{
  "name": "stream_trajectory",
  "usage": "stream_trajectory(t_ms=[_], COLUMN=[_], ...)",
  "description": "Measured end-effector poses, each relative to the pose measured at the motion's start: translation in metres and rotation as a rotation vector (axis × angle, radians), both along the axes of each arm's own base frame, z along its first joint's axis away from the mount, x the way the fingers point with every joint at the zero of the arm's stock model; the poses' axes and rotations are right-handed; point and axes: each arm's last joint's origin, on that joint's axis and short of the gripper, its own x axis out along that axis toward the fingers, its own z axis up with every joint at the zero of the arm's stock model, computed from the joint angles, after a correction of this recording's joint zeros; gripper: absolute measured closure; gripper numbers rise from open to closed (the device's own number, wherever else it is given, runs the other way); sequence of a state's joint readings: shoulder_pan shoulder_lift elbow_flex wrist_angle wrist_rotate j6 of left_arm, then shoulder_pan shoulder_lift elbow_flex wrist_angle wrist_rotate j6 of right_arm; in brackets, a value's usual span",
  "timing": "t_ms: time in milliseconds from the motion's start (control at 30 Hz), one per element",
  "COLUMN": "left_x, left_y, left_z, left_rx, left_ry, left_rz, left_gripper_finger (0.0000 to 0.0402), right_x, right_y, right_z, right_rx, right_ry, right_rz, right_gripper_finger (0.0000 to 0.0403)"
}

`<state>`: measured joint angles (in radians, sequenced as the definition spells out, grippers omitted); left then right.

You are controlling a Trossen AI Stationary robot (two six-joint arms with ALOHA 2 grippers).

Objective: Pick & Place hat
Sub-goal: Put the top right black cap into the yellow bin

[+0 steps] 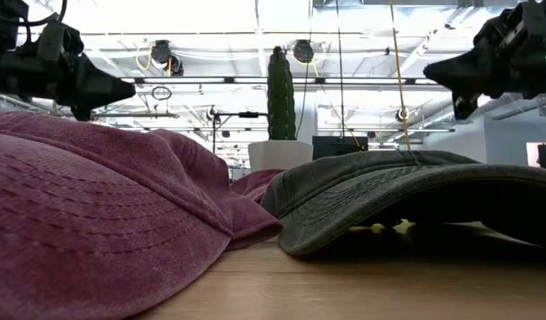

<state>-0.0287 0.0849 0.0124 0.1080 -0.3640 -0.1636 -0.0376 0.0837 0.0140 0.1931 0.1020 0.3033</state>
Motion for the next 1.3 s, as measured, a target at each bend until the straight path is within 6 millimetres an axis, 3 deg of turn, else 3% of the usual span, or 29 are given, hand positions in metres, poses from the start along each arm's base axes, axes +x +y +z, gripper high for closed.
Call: stream_trajectory(t_ms=[200,367,533,767,1000,1300], left_x=[0.0,-0.001,-0.005,0.002,0.017,0.051], left_y=[0.0,0.001,-0.002,0.006,0.014,0.025], left_z=[0.004,0.013,0.03,0.026,0.029,0.073], left_rx=[-0.054,0.002,0.103,0.105,0.025,0.148], left_ry=[-0.058,-0.135,-0.301,-0.22,-0.129,-0.034], left_rz=[-0.002,0.014,-0.145,-0.101,-0.172,-0.189], left_gripper_finger=[0.0355,0.0355,0.0355,0.0355,0.0355,0.0355], right_x=[0.0,-0.001,-0.001,0.005,0.013,0.023], right_y=[0.0,-0.001,-0.002,-0.002,-0.004,-0.004], right_z=[0.0,0.004,0.008,0.002,0.004,0.0], right_rx=[0.069,-0.003,-0.058,-0.071,-0.12,-0.146], right_ry=[-0.01,-0.043,-0.076,0.007,0.001,0.059], right_rz=[0.004,-0.044,-0.065,-0.088,-0.125,-0.125], right_gripper_finger=[0.0403,0.0403,0.0403,0.0396,0.0341,0.0301])
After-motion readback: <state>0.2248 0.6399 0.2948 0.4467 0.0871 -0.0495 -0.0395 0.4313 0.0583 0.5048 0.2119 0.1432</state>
